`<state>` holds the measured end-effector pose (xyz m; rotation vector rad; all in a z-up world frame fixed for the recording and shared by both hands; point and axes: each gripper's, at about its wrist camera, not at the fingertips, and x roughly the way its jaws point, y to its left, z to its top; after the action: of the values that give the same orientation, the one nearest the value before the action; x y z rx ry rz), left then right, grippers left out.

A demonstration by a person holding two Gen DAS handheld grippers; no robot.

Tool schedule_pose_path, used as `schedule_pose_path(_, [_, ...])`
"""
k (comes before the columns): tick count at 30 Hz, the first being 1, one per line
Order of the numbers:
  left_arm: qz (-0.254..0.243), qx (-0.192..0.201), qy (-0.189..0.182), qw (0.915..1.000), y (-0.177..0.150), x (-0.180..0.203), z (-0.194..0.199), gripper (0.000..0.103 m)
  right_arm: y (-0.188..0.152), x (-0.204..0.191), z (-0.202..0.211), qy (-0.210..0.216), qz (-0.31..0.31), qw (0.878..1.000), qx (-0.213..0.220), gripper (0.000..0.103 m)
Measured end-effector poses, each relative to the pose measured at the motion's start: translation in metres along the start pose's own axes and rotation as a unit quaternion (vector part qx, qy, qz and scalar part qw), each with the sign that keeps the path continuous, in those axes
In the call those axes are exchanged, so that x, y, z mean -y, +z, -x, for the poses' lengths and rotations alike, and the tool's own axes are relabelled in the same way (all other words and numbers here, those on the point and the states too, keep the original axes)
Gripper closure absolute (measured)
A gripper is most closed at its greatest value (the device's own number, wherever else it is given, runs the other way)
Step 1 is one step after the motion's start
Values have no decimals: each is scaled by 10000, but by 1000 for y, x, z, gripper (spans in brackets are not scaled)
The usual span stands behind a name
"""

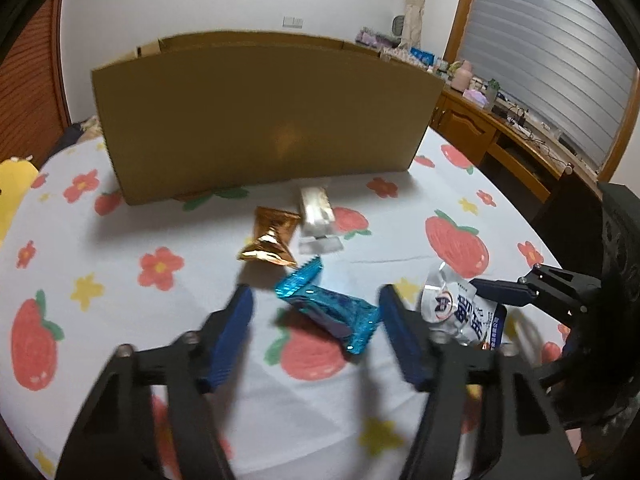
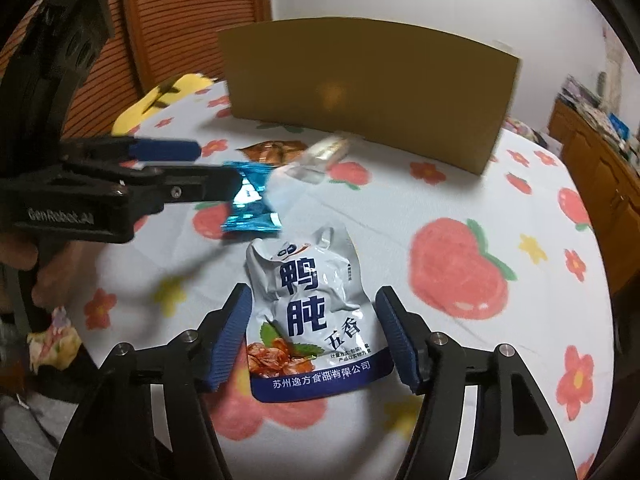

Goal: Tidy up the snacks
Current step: 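Close the right tool on the blue-print pouch while the left tool grips the blue candy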

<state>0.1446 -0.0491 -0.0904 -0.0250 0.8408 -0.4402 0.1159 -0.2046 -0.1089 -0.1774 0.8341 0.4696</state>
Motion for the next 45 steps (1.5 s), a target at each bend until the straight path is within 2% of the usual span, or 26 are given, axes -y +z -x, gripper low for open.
schedule_pose_path(7, [222,-197,-29,9996,2,6,-9,53,-5,6,2,-163,-247,9995,136,36])
schedule_pose_path(19, [-7,-303,329,9990,-2,17,-17,54,-9,-3,3,-357,-176,9987,303,35])
schedule_pose_path(21, [-64,-284,359,9989,-4,17,-15,59,-9,-3,4,-360,-180,9987,311,35])
schedule_pose_path(23, [-155,-258,440,9986,-6,16,-13,72,-9,-3,4,-369,-183,9987,309,35])
schedule_pose_path(29, [-230,-196,422,9987,-10,11,-8,81,-7,-3,3,-352,-202,9989,249,35])
schedule_pose_path(34, [-121,-156,268,9994,-11,5,-5,82,-4,0,2,-245,-216,9994,135,34])
schedule_pose_path(42, [-36,-68,222,9997,-12,1,-3,82,4,1,-4,-130,-109,9998,-131,33])
schedule_pose_path(45, [-76,-32,233,9997,-13,2,-2,82,7,-1,-7,-143,-26,9996,-229,29])
